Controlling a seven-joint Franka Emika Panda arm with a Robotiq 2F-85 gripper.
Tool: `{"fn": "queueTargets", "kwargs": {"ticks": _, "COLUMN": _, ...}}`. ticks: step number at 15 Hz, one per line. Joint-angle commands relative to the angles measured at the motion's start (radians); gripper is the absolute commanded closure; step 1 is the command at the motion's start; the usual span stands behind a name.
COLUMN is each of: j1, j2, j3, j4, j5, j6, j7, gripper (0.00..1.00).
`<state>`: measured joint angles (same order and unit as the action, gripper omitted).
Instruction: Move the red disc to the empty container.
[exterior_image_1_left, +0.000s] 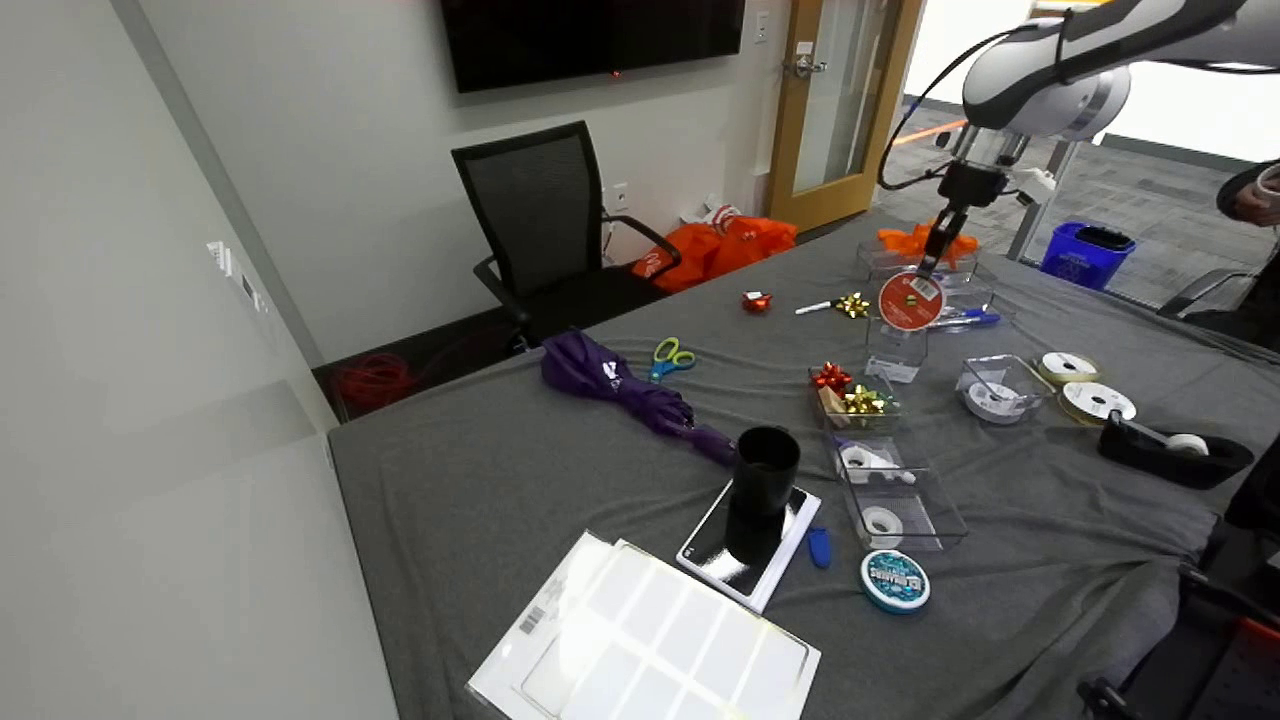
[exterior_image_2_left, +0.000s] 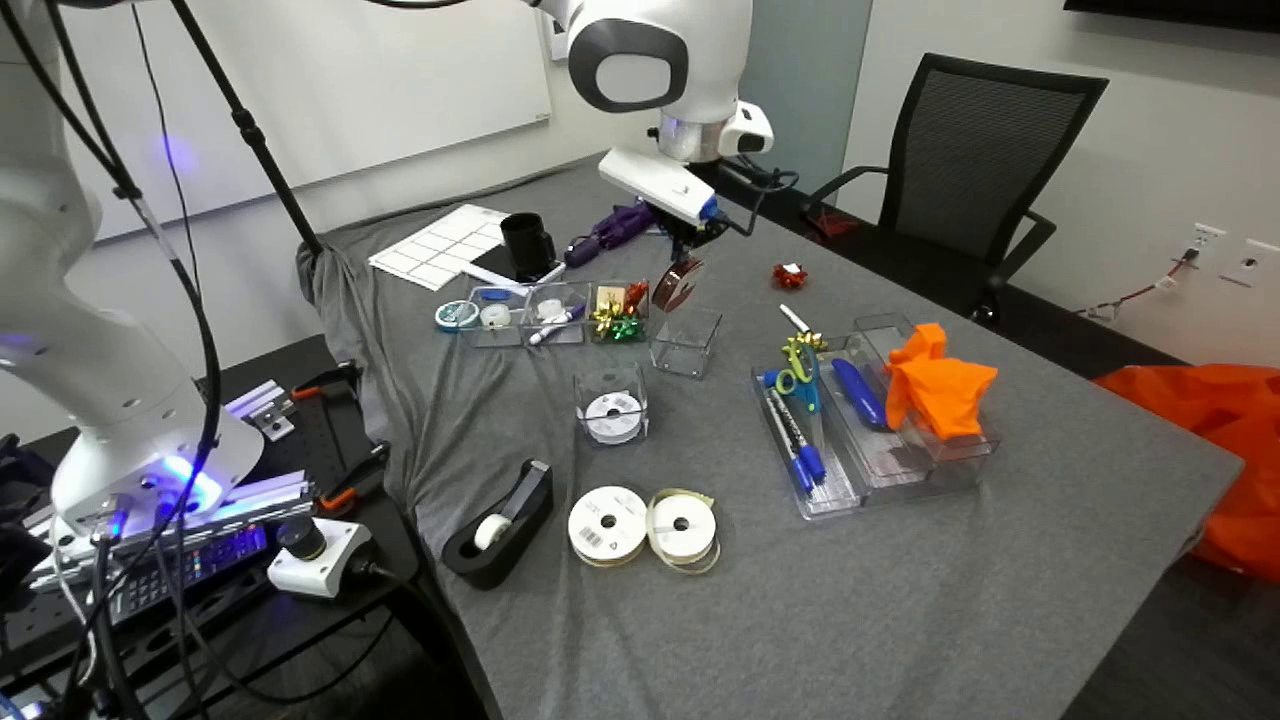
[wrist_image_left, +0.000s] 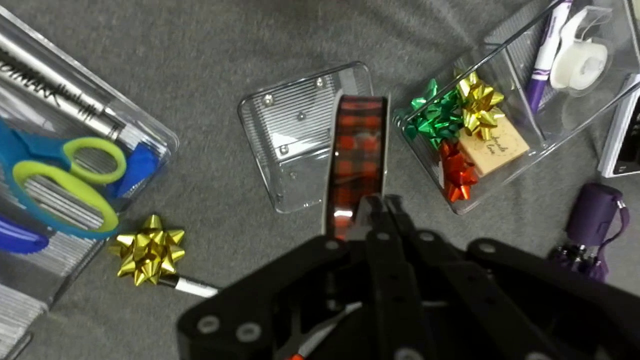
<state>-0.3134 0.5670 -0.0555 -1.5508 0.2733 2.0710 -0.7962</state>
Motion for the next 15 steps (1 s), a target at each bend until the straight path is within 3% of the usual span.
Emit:
{"fn": "queueTargets", "kwargs": {"ticks": 1, "j1": 0.002, "j2": 0.053, "j3": 0.006, "j4": 0.043, "j5": 0.000, "j6": -0.006, "j7": 0.133, "gripper": 1.00}}
{"fn": "queueTargets", "kwargs": {"ticks": 9, "j1": 0.001, "j2": 0.139, "j3": 0.004, "j4": 0.126, "j5": -0.040, "j6": 0.015, "j7": 0.328, "gripper": 1.00}}
{"fn": "queueTargets", "kwargs": {"ticks": 10, "j1": 0.003, "j2": 0.145, "j3": 0.001, "j4": 0.131, "j5": -0.051, "j6": 0.012, "j7": 0.348, "gripper": 0.73}}
{"fn": "queueTargets", "kwargs": {"ticks": 12, "j1": 0.006, "j2": 0.152, "j3": -0.001, "j4": 0.138, "j5": -0.076, "j6": 0.006, "j7": 0.378, "gripper": 0.68}}
{"fn": "queueTargets", "kwargs": {"ticks": 15, "j1": -0.002, "j2": 0.139, "j3": 0.013, "j4": 0.125, "j5": -0.086, "j6": -0.002, "j7": 0.375, "gripper": 0.45}}
